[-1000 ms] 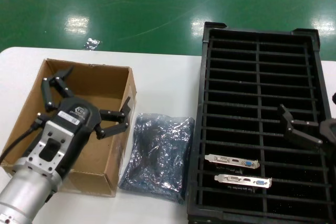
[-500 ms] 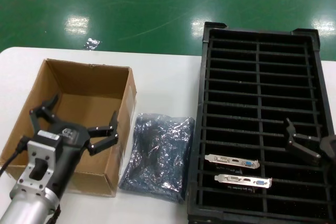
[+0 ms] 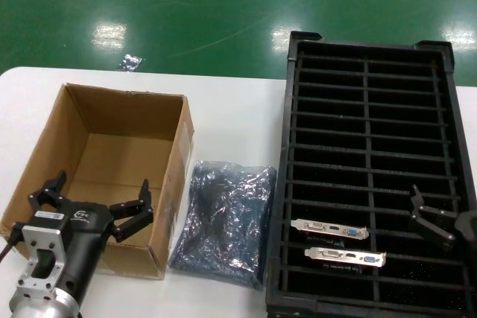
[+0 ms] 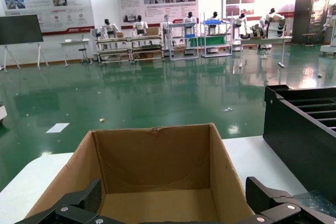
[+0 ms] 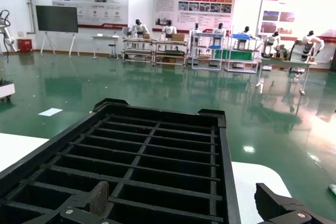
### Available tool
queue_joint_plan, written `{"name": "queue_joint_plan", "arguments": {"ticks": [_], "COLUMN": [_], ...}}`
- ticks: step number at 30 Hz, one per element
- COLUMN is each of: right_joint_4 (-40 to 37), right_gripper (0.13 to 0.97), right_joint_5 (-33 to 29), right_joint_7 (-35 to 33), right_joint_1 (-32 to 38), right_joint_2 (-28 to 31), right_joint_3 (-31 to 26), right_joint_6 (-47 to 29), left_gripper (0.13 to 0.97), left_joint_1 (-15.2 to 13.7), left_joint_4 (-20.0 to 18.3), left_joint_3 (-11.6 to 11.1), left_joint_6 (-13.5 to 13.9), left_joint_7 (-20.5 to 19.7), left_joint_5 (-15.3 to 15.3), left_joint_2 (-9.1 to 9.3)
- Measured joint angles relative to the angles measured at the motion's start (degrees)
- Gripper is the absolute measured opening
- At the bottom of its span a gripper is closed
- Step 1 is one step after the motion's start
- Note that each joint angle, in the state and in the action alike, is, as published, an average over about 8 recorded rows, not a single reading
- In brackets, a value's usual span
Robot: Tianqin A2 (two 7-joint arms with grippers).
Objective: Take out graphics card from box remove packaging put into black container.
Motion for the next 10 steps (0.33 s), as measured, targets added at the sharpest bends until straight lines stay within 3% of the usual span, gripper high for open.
{"name": "queue_joint_plan", "arguments": {"ticks": [10], "right_joint_4": [-0.01], "right_gripper": [0.966], "right_joint_5": [-0.01], "right_joint_7": [-0.05], "right_joint_1": [-0.03], "right_joint_2": [-0.03], "right_joint_3": [-0.02], "right_joint_6": [0.07], "left_gripper": [0.966], "left_joint_1": [0.03], "left_joint_4": [0.04], "left_joint_3": [0.01], "left_joint_6": [-0.06], "left_joint_7": [0.03], "left_joint_5": [-0.12], "left_joint_2": [0.0]}}
